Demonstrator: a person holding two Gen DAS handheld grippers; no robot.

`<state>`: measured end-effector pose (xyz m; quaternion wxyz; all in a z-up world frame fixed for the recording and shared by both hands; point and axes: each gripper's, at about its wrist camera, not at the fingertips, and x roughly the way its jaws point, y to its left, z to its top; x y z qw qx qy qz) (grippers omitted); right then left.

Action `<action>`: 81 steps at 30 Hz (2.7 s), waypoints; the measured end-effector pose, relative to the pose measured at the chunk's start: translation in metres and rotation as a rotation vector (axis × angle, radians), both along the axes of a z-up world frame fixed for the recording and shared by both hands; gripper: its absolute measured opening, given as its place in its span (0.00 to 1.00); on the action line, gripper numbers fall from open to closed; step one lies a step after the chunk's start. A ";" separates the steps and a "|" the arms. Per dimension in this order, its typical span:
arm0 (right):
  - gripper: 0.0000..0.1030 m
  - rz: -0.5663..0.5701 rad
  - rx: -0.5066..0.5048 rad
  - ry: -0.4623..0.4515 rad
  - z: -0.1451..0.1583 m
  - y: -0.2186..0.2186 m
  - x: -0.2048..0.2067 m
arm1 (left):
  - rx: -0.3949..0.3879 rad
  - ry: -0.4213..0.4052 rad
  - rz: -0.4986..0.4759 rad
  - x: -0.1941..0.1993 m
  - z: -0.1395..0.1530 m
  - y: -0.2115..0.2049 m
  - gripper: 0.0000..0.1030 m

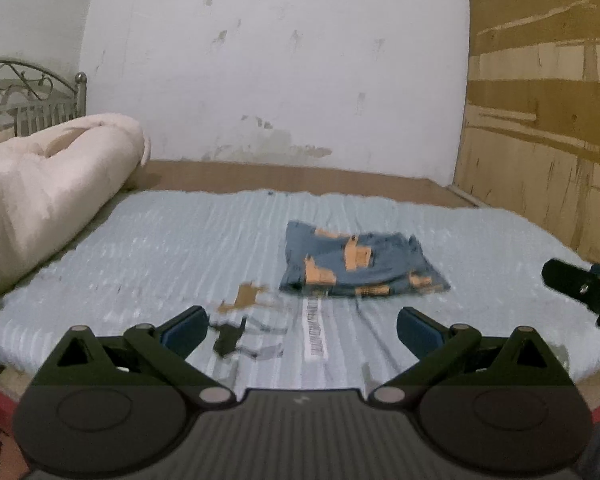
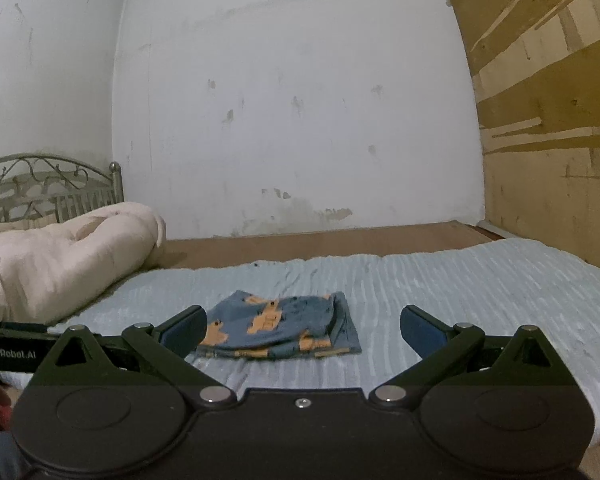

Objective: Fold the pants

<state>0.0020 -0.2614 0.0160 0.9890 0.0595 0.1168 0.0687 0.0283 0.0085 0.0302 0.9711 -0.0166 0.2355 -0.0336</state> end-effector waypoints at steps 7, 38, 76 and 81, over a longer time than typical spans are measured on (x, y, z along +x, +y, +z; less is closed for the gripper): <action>0.99 -0.012 -0.026 0.019 -0.017 0.006 -0.021 | 0.022 0.015 0.014 -0.014 -0.015 0.002 0.99; 0.99 -0.008 -0.022 0.039 -0.020 0.005 -0.019 | 0.000 0.014 0.022 -0.013 -0.012 0.006 0.99; 0.99 -0.011 -0.019 0.041 -0.019 0.004 -0.018 | 0.010 -0.024 0.035 -0.018 -0.006 0.000 0.99; 0.99 -0.012 -0.018 0.042 -0.020 0.003 -0.019 | 0.008 -0.029 0.036 -0.018 -0.006 0.001 0.99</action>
